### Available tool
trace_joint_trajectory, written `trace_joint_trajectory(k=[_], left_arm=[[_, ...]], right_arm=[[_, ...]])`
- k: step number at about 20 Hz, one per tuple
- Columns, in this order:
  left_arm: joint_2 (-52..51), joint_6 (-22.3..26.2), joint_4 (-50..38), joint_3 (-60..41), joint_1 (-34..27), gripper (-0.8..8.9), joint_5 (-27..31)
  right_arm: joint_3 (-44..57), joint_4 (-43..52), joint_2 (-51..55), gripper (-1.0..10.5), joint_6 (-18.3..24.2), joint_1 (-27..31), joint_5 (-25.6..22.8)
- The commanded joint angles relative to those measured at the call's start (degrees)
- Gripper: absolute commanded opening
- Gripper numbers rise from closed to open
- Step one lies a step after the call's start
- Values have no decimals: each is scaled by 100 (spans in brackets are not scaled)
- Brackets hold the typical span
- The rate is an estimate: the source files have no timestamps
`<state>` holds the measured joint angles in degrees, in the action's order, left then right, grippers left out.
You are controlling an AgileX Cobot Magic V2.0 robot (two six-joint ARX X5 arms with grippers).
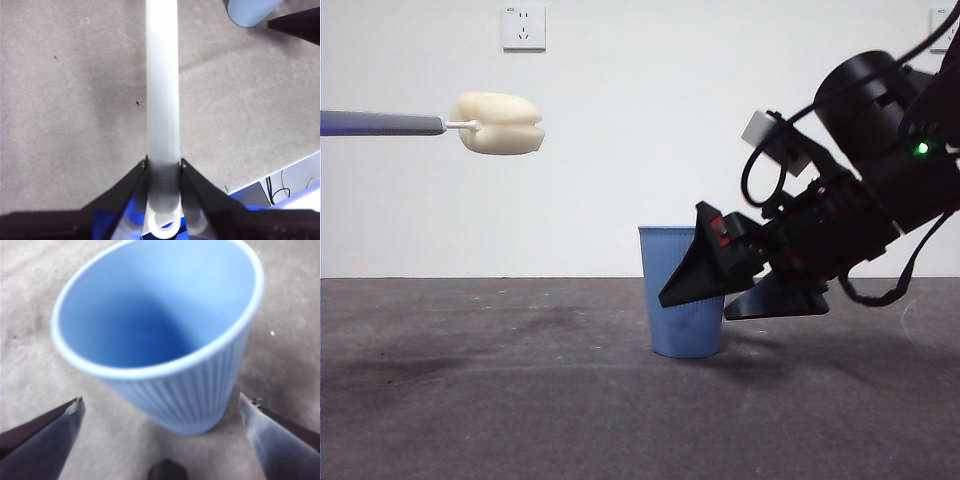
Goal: Pick up the cup brush,pick up the cup,insert the brush into the cup,clean the cup,put the cup brush back,put the cup back to the fixed position on the table
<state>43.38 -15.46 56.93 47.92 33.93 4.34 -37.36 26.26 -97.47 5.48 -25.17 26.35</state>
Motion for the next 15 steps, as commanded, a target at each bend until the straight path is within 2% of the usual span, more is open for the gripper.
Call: trace_joint_trajectory(k=[1, 8, 15], left_arm=[[-13, 48, -24, -17, 11, -8, 7], [-13, 42, -24, -17, 11, -8, 7], [-13, 42, -24, -17, 11, -8, 7]], right_arm=[[59, 356, -267, 537, 33, -57, -107], [59, 1460, -835, 526, -249, -186, -299], [59, 1740, -881, 133, -352, -240, -570]])
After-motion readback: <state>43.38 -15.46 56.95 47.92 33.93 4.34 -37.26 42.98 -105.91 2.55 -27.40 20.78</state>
